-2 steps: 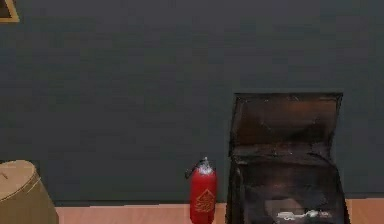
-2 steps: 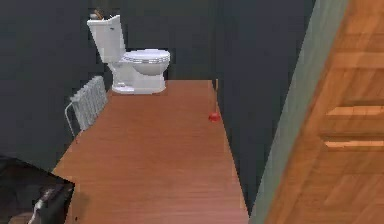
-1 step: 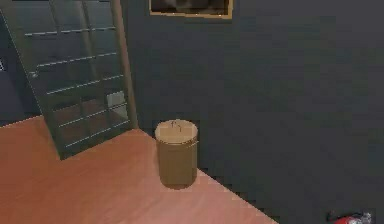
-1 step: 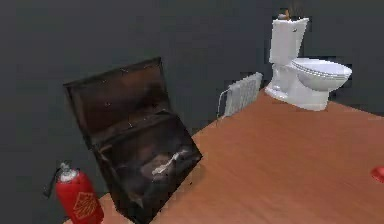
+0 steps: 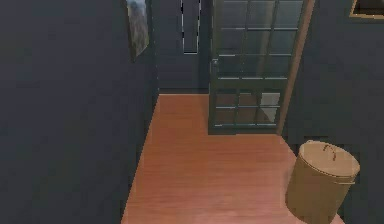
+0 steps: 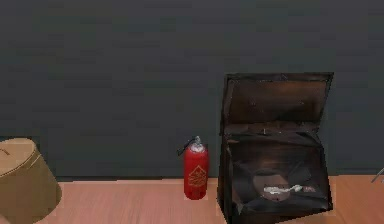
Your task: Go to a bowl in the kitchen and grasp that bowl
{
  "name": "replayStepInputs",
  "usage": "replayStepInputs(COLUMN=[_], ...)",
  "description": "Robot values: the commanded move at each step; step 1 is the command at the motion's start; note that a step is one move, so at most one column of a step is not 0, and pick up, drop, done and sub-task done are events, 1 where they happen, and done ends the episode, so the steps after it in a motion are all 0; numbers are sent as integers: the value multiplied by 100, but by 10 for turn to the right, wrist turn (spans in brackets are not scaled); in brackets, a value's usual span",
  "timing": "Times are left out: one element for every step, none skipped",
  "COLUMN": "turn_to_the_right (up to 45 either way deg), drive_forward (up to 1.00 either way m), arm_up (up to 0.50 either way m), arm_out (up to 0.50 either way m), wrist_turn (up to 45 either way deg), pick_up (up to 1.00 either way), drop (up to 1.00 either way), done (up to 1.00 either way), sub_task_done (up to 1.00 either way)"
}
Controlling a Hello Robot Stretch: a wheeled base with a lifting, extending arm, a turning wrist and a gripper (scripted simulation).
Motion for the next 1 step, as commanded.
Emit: replayStepInputs(turn_to_the_right=[-30], drive_forward=[0], arm_up=[0], arm_out=[0], wrist_turn=[0], pick_up=[0], drop=[0], done=[0], sub_task_done=[0])
